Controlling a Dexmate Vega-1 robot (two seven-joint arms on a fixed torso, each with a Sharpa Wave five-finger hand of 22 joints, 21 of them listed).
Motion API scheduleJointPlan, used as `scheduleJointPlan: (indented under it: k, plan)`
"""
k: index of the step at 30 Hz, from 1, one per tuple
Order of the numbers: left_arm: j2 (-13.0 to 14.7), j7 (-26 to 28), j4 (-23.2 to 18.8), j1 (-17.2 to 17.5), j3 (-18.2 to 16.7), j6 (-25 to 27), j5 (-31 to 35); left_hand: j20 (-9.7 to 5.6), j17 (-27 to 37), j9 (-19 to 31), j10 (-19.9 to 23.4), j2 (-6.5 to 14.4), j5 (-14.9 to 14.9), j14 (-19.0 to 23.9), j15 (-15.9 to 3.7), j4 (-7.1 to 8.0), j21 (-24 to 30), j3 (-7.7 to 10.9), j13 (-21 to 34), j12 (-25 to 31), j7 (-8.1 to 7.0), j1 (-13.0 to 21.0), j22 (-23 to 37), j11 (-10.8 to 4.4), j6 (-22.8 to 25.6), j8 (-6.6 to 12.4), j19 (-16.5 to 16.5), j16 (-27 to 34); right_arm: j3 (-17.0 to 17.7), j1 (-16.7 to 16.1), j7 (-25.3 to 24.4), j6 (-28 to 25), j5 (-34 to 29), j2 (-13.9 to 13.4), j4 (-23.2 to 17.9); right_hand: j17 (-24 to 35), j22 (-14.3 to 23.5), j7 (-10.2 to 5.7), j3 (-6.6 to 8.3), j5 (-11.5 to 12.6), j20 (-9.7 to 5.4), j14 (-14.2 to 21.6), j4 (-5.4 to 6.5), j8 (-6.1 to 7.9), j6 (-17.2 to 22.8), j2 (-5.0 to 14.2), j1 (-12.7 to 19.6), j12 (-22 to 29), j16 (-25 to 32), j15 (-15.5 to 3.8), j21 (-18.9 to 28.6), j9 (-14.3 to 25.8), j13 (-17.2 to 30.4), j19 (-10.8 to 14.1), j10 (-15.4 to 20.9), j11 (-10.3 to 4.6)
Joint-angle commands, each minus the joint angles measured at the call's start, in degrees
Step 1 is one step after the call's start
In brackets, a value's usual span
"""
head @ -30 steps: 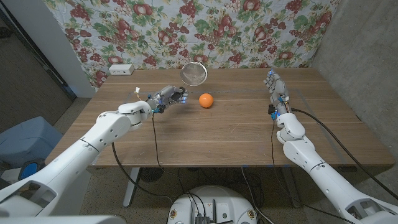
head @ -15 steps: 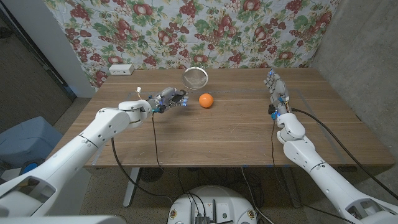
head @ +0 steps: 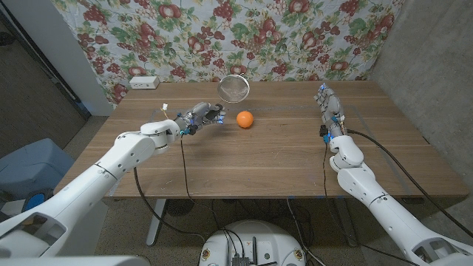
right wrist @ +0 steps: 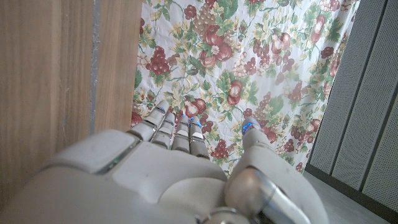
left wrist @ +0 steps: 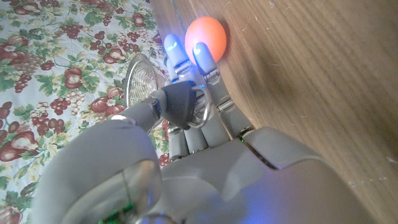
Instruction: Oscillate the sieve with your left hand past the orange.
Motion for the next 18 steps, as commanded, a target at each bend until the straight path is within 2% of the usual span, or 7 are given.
scheduleJointPlan:
  k: [1,3,10,18]
  plan:
    - [-0.1,-6.8,2.1,1.1,1.3,-13.8,7.9,-5.33,0.0,1.1,1.9,1.2,0.8,-2.4,-1.94,1.66,0.0,0.1,0.6,-0.2,-2.48,-0.6,0.0,-3.7,4.2,1.0,-1.1,-0.6,0.4,-1.0,-0.4,0.3,0.0,-0.3,-1.0,0.1,0.1,0.13,0.33,0.3,0.04,0.3,0.0,0.26,0.3,0.43,0.3,0.4,0.2,0.26,-0.2,0.1,0.2,0.2,0.5,0.1]
    - [-0.2,-8.6,3.0,1.0,1.6,-16.4,9.0,-5.42,0.1,1.4,1.5,1.0,1.0,-2.7,-1.96,2.16,-0.2,-0.22,0.9,-0.3,-3.47,-1.2,-0.1,-4.08,4.0,1.24,-1.4,-0.8,0.4,-1.1,-0.5,0.3,0.0,-0.2,-1.2,0.1,0.1,0.16,0.35,0.3,0.02,0.3,-0.02,0.26,0.3,0.43,0.3,0.4,0.2,0.33,-0.3,0.1,0.2,0.2,0.5,0.07]
    - [-1.0,-10.5,4.5,1.5,1.7,-22.4,12.1,-5.42,0.0,2.0,0.7,0.7,1.5,-3.9,-2.01,3.06,-0.8,-0.72,1.5,-0.4,-5.04,-2.2,-0.2,-5.05,3.6,1.65,-2.5,-1.4,0.5,-1.5,-0.7,0.2,0.0,-0.4,-1.7,0.0,0.1,0.14,0.43,0.3,0.03,0.3,-0.07,0.27,0.3,0.45,0.3,0.4,0.2,0.27,-0.5,0.1,0.2,0.2,0.5,0.06]
    - [-1.5,-10.0,4.4,2.4,1.2,-24.0,12.6,-5.47,0.0,2.4,0.3,0.5,1.9,-4.7,-2.09,3.52,-1.1,-0.95,1.9,-0.5,-5.76,-2.8,-0.3,-5.2,3.8,2.16,-2.8,-1.7,0.5,-1.8,-0.7,0.2,-0.2,-0.6,-2.1,-0.1,0.1,0.1,0.5,0.3,0.03,0.3,-0.12,0.27,0.3,0.45,0.4,0.3,0.2,0.23,-0.7,0.1,0.2,0.3,0.5,-0.01]
